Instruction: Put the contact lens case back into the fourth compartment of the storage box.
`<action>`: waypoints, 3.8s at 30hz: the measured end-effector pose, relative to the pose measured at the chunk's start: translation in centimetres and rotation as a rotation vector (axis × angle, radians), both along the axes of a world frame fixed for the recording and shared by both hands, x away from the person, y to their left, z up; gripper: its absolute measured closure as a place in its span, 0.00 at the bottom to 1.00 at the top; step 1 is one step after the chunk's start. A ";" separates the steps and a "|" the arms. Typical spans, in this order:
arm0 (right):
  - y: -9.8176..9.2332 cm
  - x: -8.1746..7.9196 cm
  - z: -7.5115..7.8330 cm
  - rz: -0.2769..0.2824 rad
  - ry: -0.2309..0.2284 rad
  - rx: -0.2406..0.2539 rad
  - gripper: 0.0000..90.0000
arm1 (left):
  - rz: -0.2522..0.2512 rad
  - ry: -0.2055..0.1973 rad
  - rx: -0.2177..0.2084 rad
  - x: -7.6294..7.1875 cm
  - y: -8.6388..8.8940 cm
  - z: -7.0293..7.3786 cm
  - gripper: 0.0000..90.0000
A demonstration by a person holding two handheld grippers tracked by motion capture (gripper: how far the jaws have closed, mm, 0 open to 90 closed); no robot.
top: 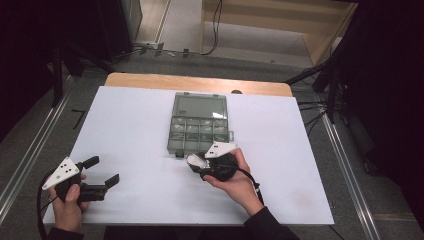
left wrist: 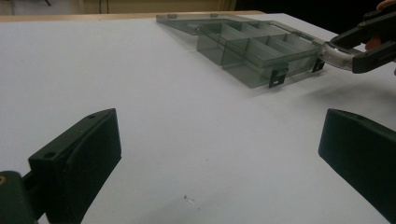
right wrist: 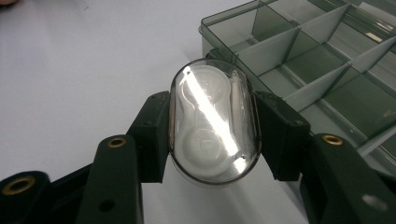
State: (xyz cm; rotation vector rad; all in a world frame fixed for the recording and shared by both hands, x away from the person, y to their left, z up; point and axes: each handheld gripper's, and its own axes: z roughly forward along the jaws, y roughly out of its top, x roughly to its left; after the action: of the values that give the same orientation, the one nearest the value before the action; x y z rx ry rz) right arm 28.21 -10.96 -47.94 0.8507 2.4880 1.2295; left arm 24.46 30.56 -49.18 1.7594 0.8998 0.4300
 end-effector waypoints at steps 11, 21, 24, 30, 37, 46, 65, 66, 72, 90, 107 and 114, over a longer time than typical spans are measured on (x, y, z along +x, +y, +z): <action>-0.4 0.4 0.4 -0.011 -0.002 0.011 0.52 | 0.006 -0.008 0.007 0.0 -0.1 -0.1 0.00; -0.9 1.0 1.0 -0.026 -0.007 0.013 0.52 | -0.001 -0.009 0.013 0.0 -0.2 -0.1 0.00; -1.0 1.2 1.2 -0.028 -0.011 0.013 0.52 | -0.004 -0.011 0.010 0.0 -0.2 -0.1 0.00; -1.2 1.6 1.5 -0.040 -0.011 0.014 0.52 | -0.008 -0.010 0.009 0.0 -0.2 -0.1 0.00; -1.3 2.1 1.7 -0.048 -0.014 0.005 0.52 | -0.010 -0.010 0.009 0.0 -0.2 -0.1 0.00; -1.8 2.6 2.1 -0.068 -0.016 0.006 0.52 | -0.012 -0.011 0.011 0.0 -0.2 -0.1 0.00; -3.0 3.8 2.8 -0.105 -0.020 0.001 0.52 | -0.011 -0.011 0.008 0.0 -0.2 -0.1 0.00; -3.1 3.8 2.8 -0.110 -0.019 0.003 0.52 | -0.011 -0.012 0.006 0.0 -0.2 -0.1 0.00; -3.5 4.3 3.2 -0.123 -0.021 0.005 0.52 | -0.011 -0.011 0.006 0.0 -0.2 -0.1 0.00; -5.1 5.7 3.4 -0.170 -0.013 0.039 0.52 | -0.013 -0.012 0.009 0.0 -0.2 -0.1 0.00; -6.1 7.2 3.5 -0.217 -0.019 0.052 0.52 | -0.012 -0.013 0.011 0.0 -0.2 -0.1 0.00; -6.3 7.9 3.5 -0.241 -0.023 0.034 0.52 | -0.013 -0.014 0.011 0.0 -0.2 -0.1 0.00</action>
State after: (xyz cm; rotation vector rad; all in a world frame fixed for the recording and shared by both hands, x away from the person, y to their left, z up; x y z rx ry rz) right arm 36.11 -17.22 -44.40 1.1007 2.2714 1.1941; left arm 24.48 30.33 -49.33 1.7695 0.8770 0.4386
